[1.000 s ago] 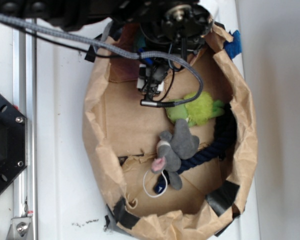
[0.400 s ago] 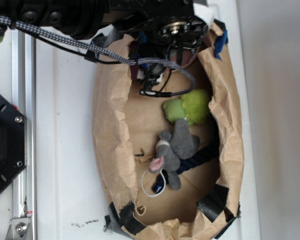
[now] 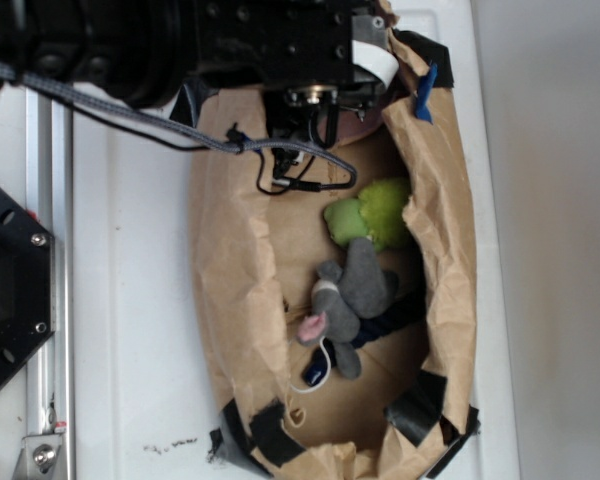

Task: Grab the green ball.

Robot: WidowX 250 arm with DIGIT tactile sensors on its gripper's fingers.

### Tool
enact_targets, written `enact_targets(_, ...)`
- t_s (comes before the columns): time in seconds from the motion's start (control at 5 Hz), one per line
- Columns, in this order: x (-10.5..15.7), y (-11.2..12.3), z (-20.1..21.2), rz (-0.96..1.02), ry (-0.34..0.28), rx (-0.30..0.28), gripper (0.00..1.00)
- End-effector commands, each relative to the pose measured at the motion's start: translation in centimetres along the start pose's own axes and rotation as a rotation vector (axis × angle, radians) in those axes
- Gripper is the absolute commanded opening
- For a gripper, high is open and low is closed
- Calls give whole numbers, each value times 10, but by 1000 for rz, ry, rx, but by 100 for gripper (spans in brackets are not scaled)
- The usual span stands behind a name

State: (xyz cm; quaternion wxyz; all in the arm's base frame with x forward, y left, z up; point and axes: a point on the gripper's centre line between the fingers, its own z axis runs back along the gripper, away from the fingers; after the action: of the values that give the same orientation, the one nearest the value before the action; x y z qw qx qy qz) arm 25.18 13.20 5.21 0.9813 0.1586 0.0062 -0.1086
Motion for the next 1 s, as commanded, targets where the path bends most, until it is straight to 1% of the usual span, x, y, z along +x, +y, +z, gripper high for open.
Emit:
enact_targets(0.0, 18, 5, 2, 91, -20, 79, 100)
enact_targets(0.2, 17, 3, 0, 96, -32, 106, 0)
enact_targets(0.8, 16, 3, 4, 84, -26, 74, 0)
